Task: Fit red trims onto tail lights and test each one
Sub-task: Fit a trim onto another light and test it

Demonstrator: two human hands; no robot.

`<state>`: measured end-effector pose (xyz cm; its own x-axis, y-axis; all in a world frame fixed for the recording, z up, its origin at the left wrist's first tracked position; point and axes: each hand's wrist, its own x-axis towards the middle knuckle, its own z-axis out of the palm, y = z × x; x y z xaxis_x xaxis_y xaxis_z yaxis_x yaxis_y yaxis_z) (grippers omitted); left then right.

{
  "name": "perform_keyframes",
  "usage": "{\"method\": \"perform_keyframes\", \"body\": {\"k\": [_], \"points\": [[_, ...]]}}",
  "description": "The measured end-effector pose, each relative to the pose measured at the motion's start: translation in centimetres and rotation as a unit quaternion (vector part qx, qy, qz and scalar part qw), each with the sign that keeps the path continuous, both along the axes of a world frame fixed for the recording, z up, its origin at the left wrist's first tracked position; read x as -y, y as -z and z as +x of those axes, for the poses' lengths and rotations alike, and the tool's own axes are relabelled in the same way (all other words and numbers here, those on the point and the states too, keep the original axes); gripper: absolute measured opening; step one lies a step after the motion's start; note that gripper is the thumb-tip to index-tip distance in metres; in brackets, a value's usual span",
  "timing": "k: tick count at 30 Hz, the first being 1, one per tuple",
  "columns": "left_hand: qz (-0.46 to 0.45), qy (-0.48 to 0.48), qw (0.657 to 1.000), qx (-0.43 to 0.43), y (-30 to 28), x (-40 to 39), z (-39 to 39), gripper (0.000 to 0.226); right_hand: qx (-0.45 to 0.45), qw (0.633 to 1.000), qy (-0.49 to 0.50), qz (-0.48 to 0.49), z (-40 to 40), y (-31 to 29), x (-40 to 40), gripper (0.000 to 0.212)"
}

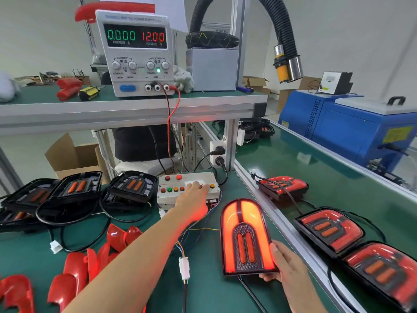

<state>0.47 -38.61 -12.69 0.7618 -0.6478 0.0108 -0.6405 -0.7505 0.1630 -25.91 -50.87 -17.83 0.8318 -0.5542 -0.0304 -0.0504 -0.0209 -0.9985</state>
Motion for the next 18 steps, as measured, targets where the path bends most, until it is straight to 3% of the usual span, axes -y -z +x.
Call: {"method": "perform_keyframes", "body": {"k": [6, 18], "points": [[-0.006, -0.005, 1.000, -0.014, 0.10, 0.12, 0.28, 0.071, -0.005, 1.000, 0.007, -0.010, 0.09, 0.24, 0.14, 0.024], [-0.009, 0.007, 1.000, -0.022, 0.10, -0.12, 0.16, 0.075, 0.015, 1.000, -0.013, 0.018, -0.04, 0.06, 0.01, 0.035]]}}
